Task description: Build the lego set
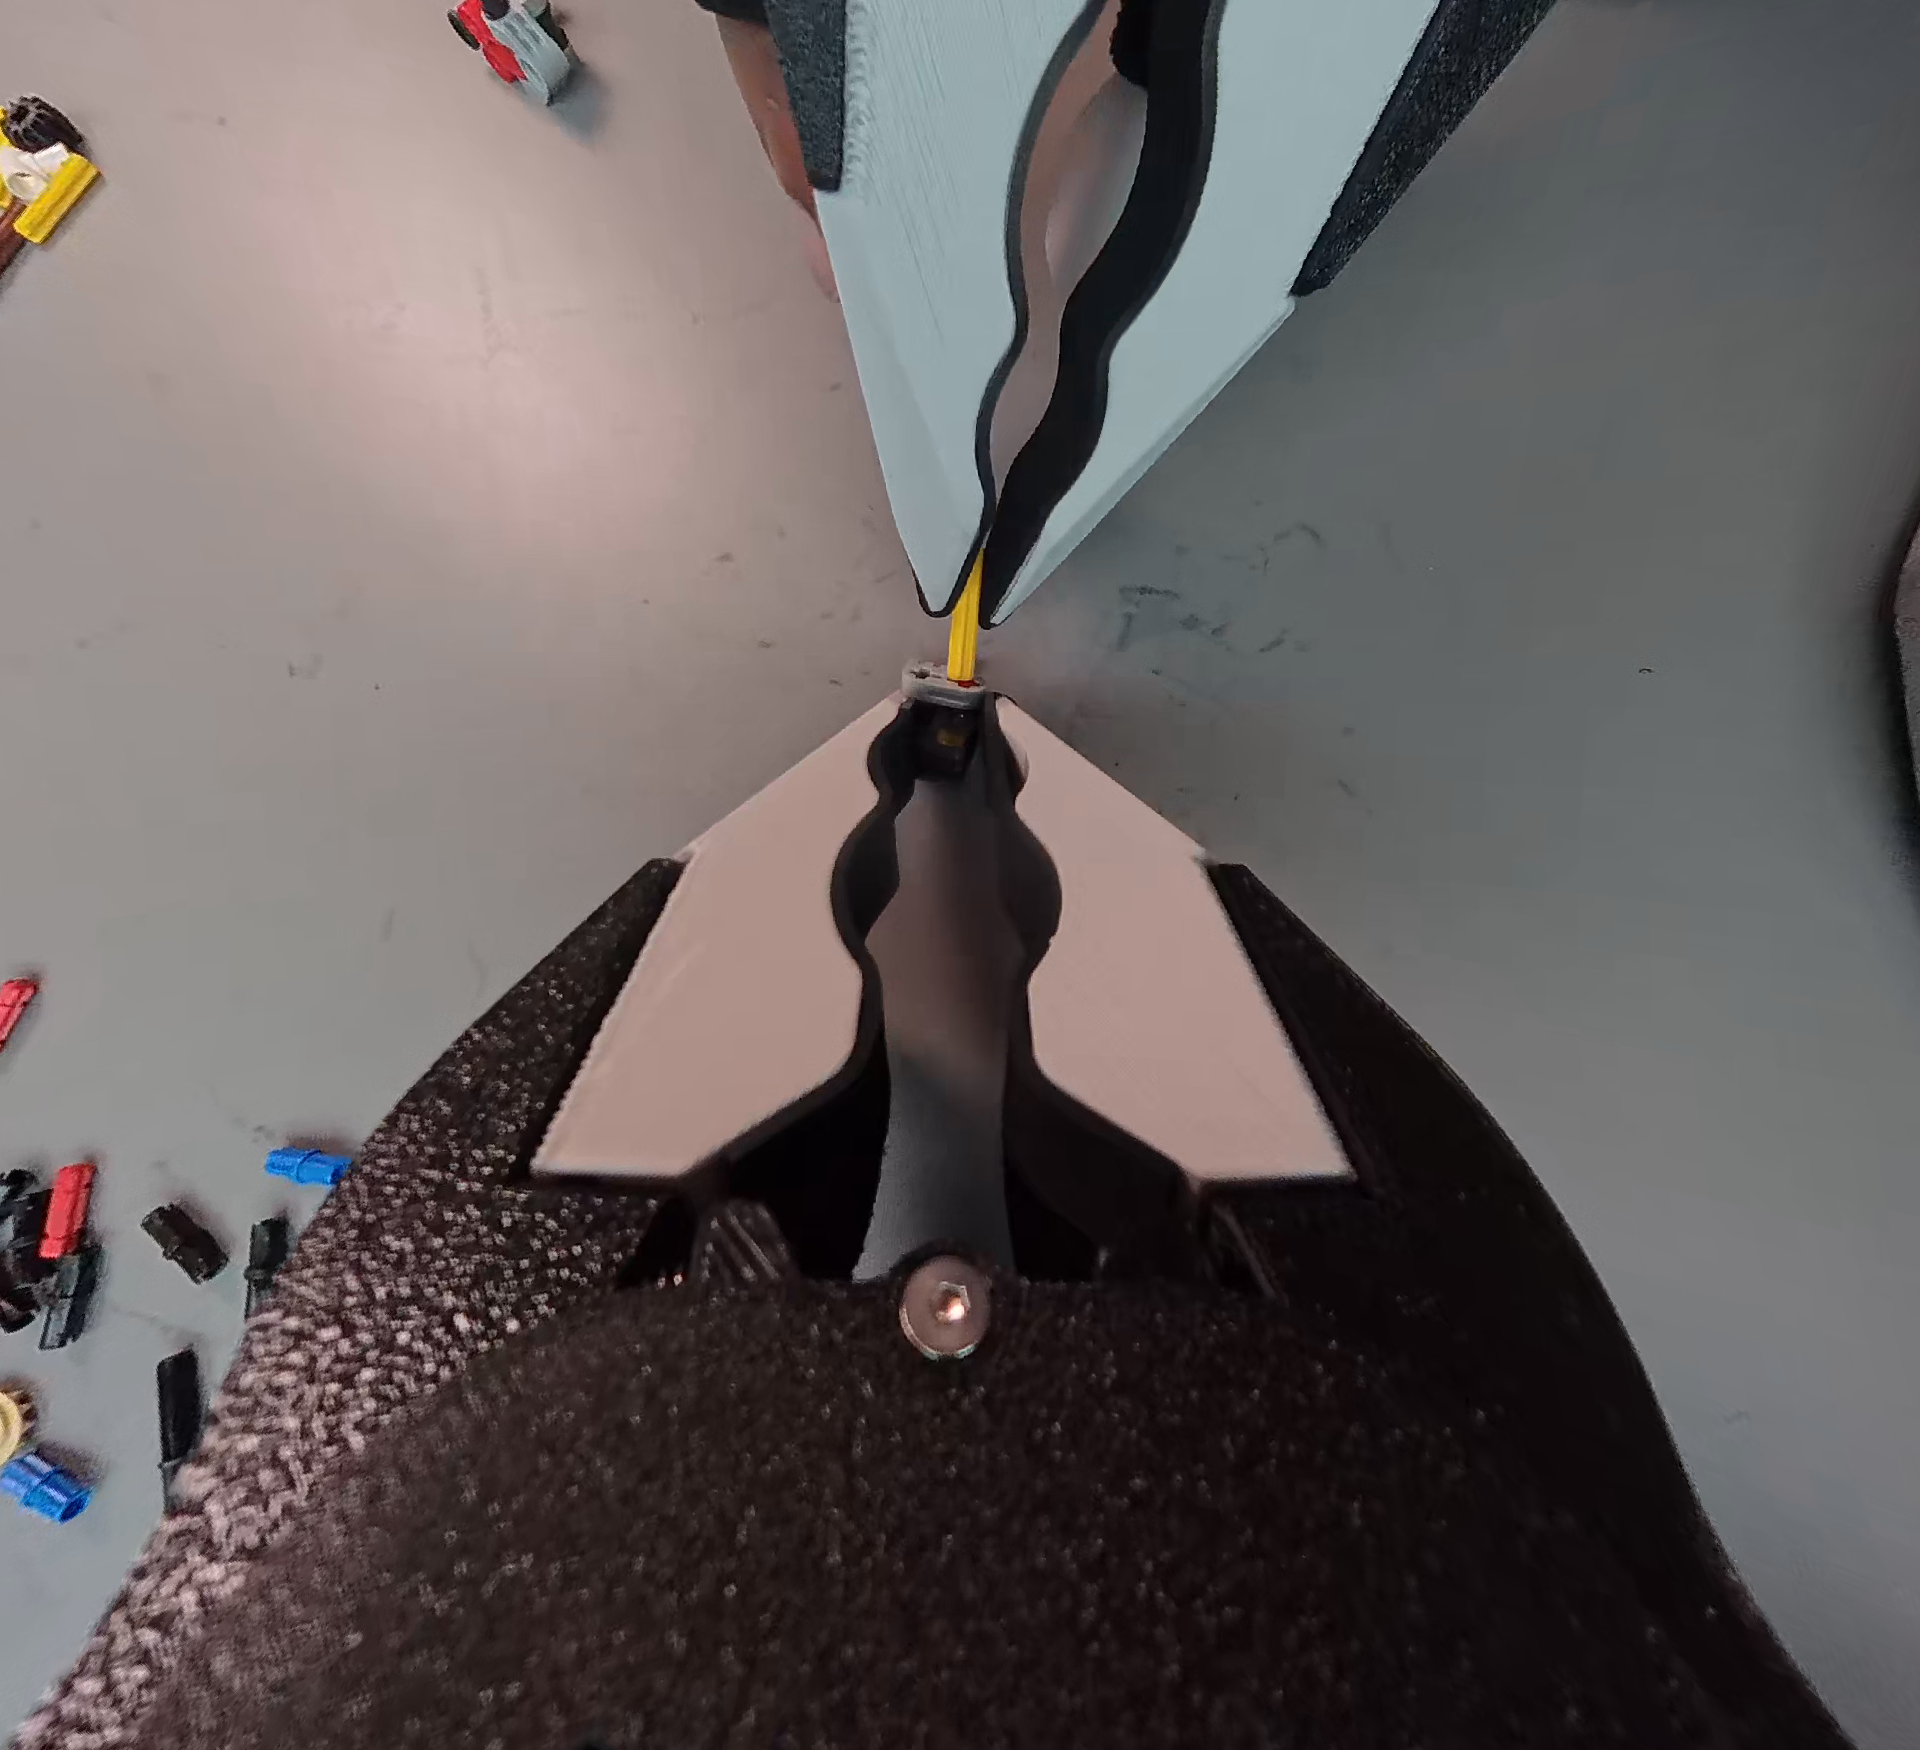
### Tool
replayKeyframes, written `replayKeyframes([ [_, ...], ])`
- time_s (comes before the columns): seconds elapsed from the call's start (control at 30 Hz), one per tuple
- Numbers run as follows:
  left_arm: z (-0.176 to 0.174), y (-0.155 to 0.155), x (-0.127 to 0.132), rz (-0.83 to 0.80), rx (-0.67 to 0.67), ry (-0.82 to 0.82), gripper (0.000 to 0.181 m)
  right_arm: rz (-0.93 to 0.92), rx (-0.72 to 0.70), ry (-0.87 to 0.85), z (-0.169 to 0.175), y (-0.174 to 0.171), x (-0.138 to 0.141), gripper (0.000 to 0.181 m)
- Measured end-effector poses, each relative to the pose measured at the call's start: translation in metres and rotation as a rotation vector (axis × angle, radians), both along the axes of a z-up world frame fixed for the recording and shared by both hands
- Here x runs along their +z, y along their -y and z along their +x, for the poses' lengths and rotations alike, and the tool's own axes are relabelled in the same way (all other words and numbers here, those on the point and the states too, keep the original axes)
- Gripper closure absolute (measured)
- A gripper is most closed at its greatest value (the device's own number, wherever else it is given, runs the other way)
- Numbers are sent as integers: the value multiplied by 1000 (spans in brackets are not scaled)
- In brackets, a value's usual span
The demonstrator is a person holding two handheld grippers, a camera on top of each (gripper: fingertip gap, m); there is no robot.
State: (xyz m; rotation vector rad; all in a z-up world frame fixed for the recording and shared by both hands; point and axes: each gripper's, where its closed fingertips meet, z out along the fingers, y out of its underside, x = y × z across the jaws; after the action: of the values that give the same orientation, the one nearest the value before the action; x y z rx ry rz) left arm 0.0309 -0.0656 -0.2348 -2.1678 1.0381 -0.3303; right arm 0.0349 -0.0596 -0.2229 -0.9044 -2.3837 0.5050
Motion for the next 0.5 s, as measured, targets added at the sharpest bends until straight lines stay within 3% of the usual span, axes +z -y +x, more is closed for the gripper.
replayKeyframes([
  [0.23, 7, -1, 1, -30, 24, 0, 170, 89, 46, 11, 2, 3, -10, 179],
  [0.37, 4, -4, 3, -19, 39, -67, 170, 146, 11, -19, 1, -8, -2, 179],
  [0.5, -5, -5, 0, -33, 73, -102, 170, 51, -21, -78, 3, -7, 5, 178],
])
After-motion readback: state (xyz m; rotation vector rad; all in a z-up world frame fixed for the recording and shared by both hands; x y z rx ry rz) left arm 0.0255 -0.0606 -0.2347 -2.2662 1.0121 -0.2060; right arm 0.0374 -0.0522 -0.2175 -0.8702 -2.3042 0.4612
